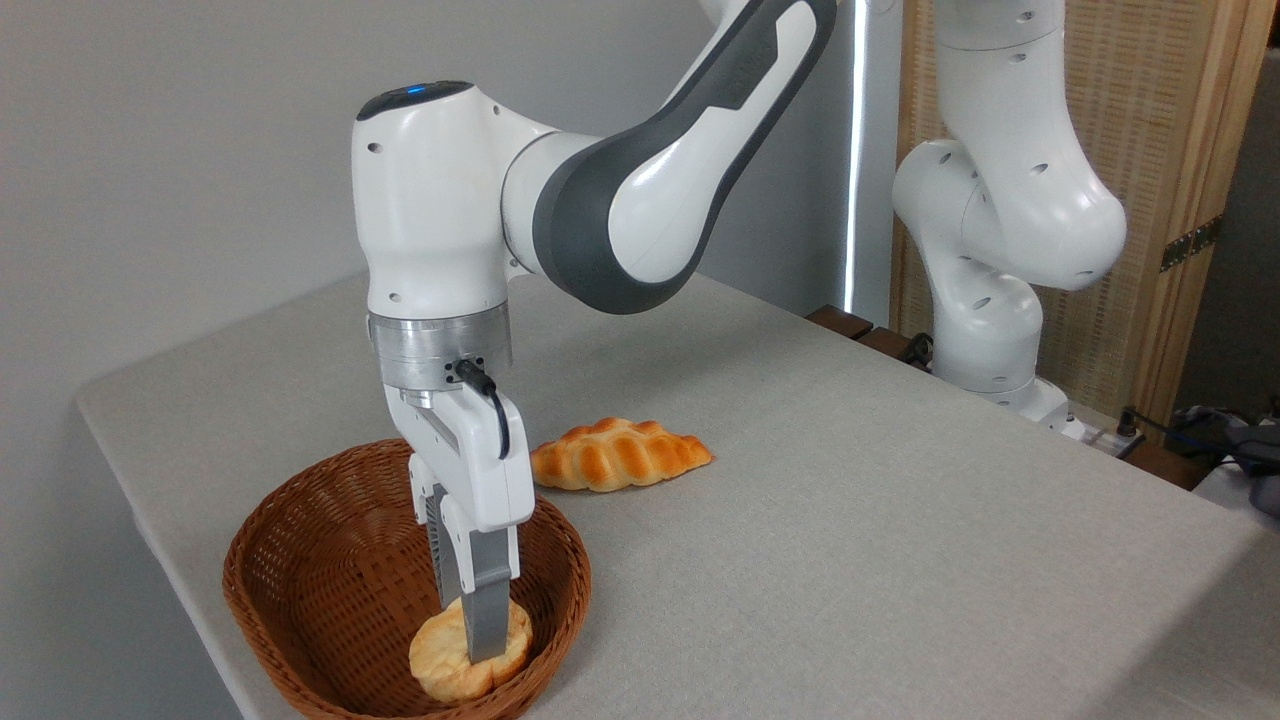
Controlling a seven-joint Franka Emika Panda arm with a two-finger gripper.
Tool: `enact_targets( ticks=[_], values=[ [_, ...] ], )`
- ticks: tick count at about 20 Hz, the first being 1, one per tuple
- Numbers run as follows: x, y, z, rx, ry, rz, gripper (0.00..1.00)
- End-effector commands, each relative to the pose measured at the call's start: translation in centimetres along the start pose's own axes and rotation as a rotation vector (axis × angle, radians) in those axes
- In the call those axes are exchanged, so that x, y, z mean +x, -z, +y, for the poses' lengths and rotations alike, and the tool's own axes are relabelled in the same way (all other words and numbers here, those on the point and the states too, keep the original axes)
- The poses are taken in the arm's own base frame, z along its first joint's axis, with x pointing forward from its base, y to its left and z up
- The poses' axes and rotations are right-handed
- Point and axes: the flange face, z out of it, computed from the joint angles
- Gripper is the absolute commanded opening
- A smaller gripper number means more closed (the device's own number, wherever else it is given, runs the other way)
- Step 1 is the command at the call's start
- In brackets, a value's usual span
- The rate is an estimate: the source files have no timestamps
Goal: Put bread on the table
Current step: 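Close the gripper on the round bun inside the basket, then lift the bun out of the basket and carry it toward the croissant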
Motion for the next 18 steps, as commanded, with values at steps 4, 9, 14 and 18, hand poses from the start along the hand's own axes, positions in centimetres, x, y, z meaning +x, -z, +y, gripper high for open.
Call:
enact_targets(
  ticks=[4,9,14,18],
  values=[
    [-0.1,2.4,0.2,-0.018,0.129,0.035,0.34],
    [-1.2,4.3,0.3,-0.041,0.14,0.017,0.38],
    [-2.6,6.5,1.2,-0.112,0.157,-0.017,0.38],
    [-3.5,8.0,2.0,-0.173,0.176,-0.024,0.41]
  ],
)
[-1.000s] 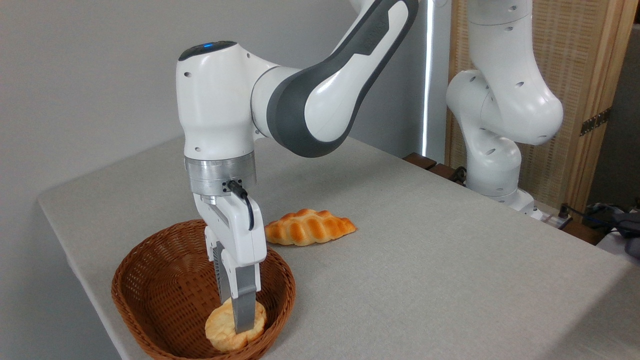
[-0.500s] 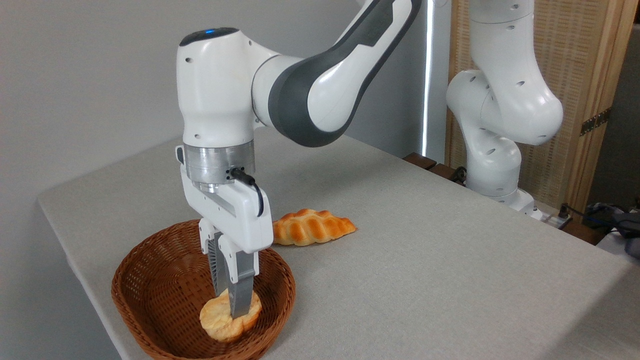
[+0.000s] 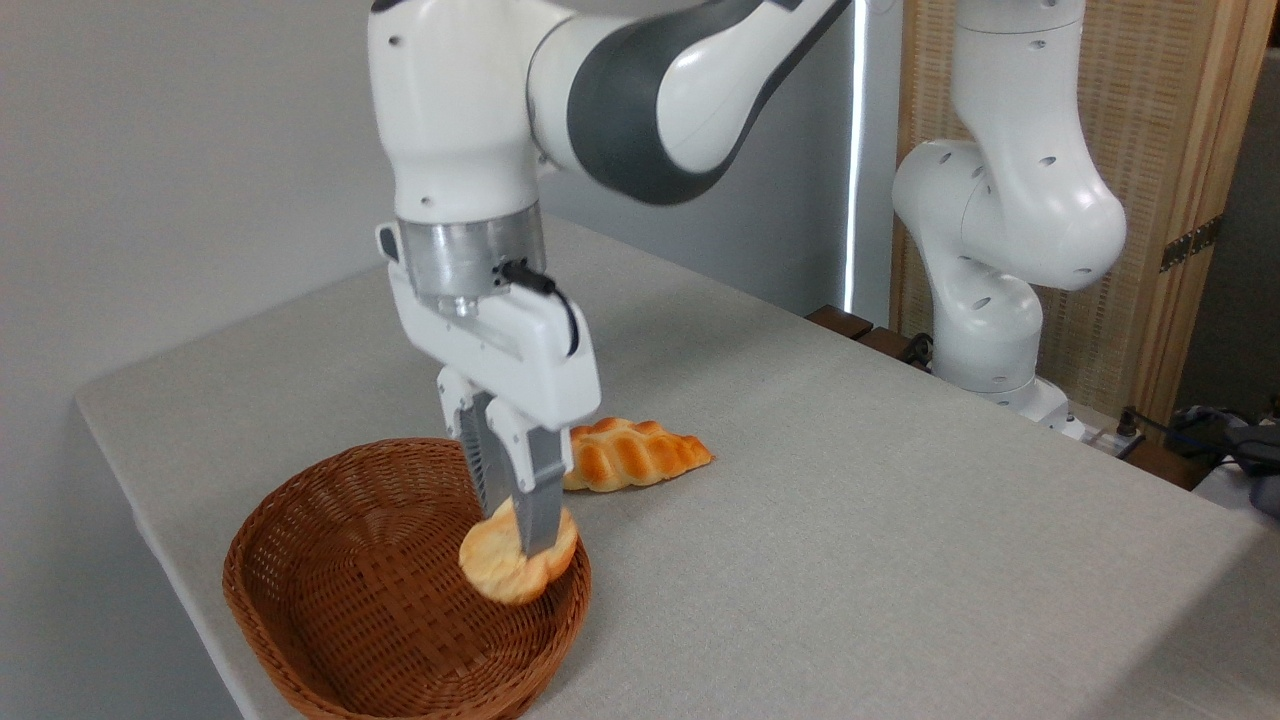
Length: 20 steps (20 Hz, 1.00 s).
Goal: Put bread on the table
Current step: 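Lift the bun out of the basket and carry it toward the croissant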
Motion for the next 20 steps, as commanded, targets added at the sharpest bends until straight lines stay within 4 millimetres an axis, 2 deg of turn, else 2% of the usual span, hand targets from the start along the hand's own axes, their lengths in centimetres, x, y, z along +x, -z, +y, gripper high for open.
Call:
enact_targets(
  ticks=[1,4,11,14,17,18,19,20],
  values=[
    [-1.2,1.4,0.9,-0.052,0.022,-0.01,0.41],
    [-1.9,2.1,1.6,-0.093,0.021,-0.023,0.41],
    [-4.2,1.8,4.6,-0.165,0.001,-0.075,0.44],
    [-4.7,1.0,6.7,-0.194,-0.027,-0.101,0.45],
    [-4.1,-0.7,9.5,-0.223,-0.074,-0.131,0.45],
    [-4.1,-0.9,9.9,-0.226,-0.08,-0.135,0.45],
    [-4.1,-1.4,10.4,-0.231,-0.088,-0.14,0.48],
    [-4.0,-1.9,10.8,-0.236,-0.096,-0.146,0.61]
  ],
)
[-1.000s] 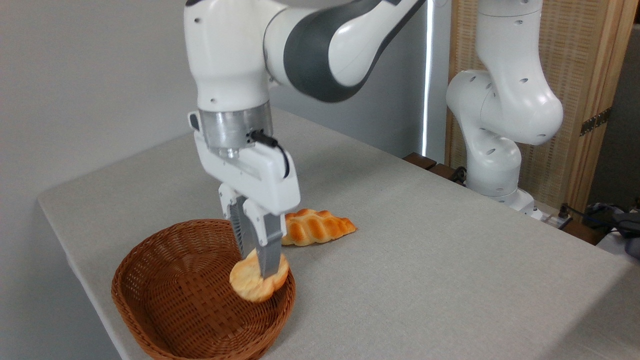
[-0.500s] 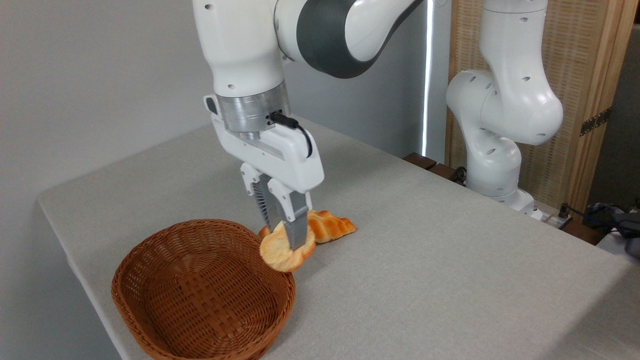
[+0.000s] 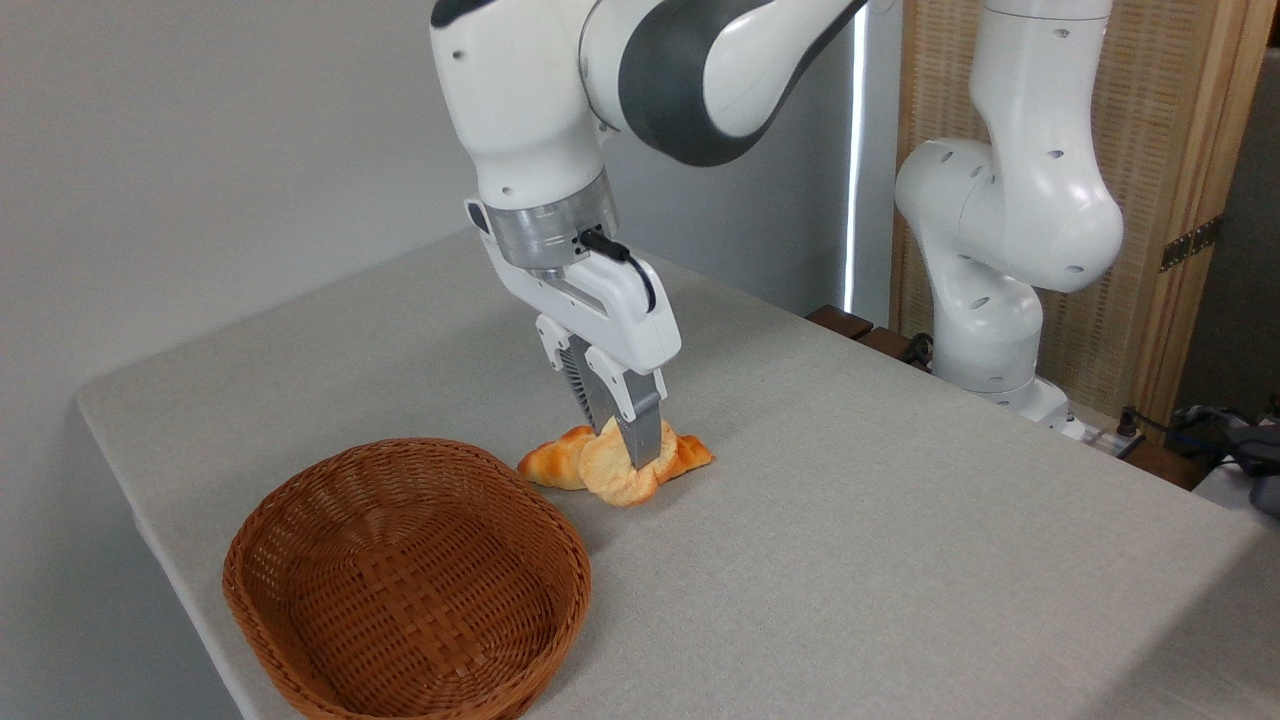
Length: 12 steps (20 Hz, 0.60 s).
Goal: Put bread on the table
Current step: 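Lift the bun out of the basket and carry it toward the croissant, then lower the bun onto the table beside the croissant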
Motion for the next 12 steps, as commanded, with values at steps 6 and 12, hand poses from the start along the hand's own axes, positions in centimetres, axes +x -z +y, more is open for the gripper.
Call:
enact_targets(
  ticks=[6,12],
  values=[
    [0.77,-2.25,2.4,-0.036,-0.039,-0.02,1.0],
    [1.09,-1.94,2.02,-0.012,-0.044,0.006,1.0]
  ],
)
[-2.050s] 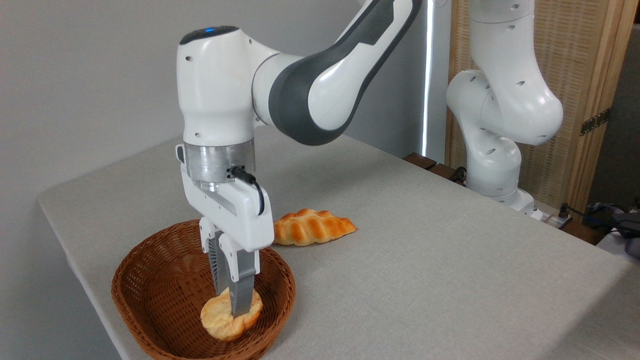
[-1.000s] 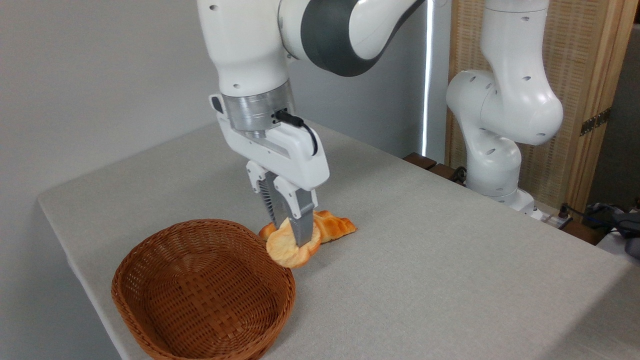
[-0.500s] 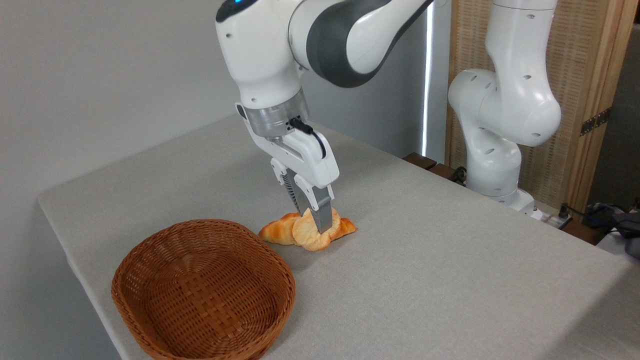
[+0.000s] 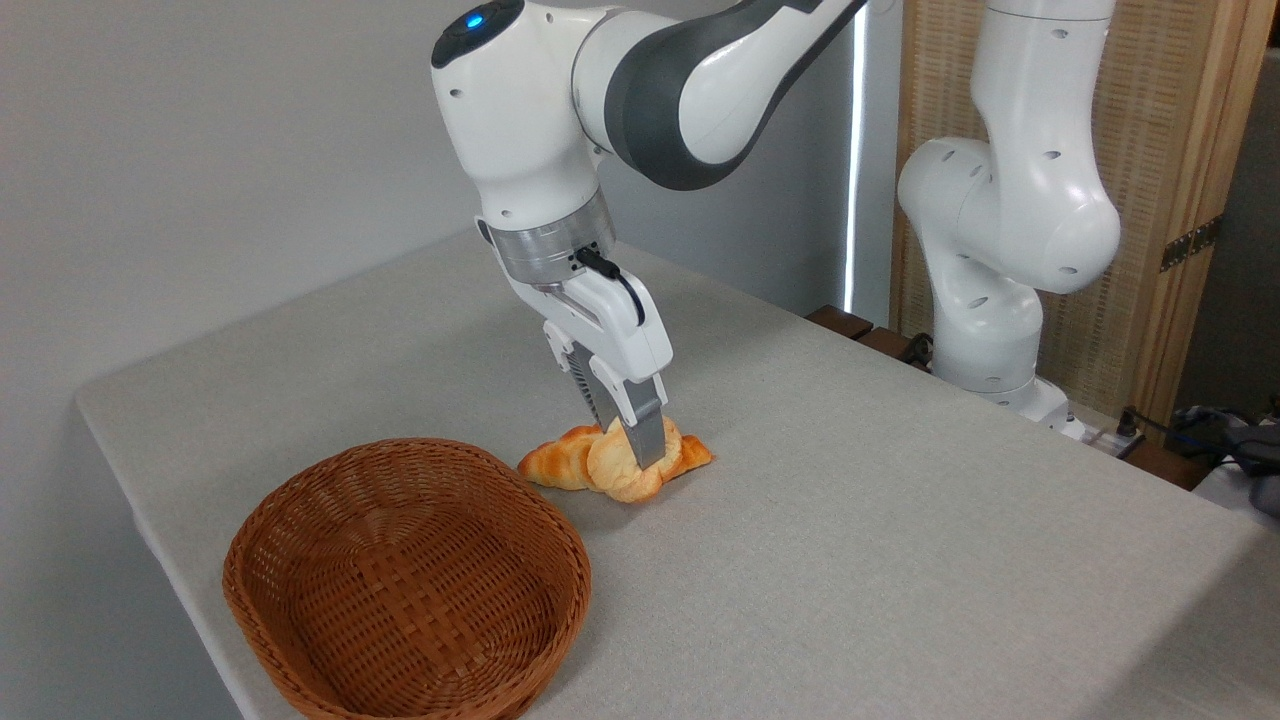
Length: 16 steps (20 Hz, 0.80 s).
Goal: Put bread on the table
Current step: 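Lower the bun onto the table beside the croissant, then open the gripper to release the bun and raise it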
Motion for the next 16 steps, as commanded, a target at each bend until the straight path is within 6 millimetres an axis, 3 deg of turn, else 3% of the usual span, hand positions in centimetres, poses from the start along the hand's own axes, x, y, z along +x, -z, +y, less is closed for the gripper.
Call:
enact_targets(
  ticks=[1,9,16],
  values=[
    [0.0,0.2,0.0,0.004,0.0,0.031,1.0],
    [-0.1,0.1,0.0,0.004,-0.001,0.029,1.0],
    [-0.7,1.6,-0.7,0.022,0.015,0.053,1.0]
  ],
)
